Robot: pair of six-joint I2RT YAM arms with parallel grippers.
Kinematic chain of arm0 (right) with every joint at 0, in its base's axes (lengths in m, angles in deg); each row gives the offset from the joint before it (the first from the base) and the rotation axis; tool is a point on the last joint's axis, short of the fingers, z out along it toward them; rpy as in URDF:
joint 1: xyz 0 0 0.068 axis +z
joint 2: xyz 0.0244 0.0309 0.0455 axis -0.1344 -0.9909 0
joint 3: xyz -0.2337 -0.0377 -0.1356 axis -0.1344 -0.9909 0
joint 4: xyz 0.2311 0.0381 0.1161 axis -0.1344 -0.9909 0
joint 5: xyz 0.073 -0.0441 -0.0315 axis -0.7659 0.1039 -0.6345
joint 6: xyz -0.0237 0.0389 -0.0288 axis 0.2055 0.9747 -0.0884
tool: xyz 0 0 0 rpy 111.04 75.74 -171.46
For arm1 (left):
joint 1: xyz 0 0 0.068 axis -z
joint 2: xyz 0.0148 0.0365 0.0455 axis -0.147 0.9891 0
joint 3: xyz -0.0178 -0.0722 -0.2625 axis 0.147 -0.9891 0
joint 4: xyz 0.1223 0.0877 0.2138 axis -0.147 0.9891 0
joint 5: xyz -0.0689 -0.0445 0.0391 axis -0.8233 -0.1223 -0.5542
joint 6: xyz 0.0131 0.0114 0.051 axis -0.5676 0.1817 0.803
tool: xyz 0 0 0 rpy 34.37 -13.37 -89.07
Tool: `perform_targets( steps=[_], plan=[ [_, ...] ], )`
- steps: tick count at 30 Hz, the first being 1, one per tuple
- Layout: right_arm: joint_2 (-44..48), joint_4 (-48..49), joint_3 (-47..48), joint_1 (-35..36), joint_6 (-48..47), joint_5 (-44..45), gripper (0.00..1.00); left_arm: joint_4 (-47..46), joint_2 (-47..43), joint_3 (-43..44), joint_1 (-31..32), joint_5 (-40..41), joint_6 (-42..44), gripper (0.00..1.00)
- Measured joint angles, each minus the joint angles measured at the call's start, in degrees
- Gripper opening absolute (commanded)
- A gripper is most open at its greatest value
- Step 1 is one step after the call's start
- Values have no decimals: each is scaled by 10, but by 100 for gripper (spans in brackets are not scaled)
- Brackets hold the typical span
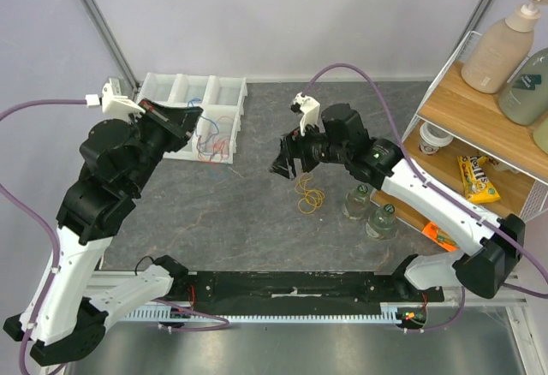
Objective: Untangle the cables
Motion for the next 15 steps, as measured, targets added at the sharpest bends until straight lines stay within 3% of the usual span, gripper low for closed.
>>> perform_targets(
  steps=[6, 12, 15],
  plan=[
    [-35, 115, 24, 23, 105, -52, 74, 2, -16, -44, 0, -37, -98, 2],
    [-73, 145, 6, 47, 154, -36, 68, -1, -33, -81, 0, -74, -172, 2],
    [-78, 163, -12, 47, 169, -36, 60, -1, -40, -96, 0, -95, -202, 2]
  ],
)
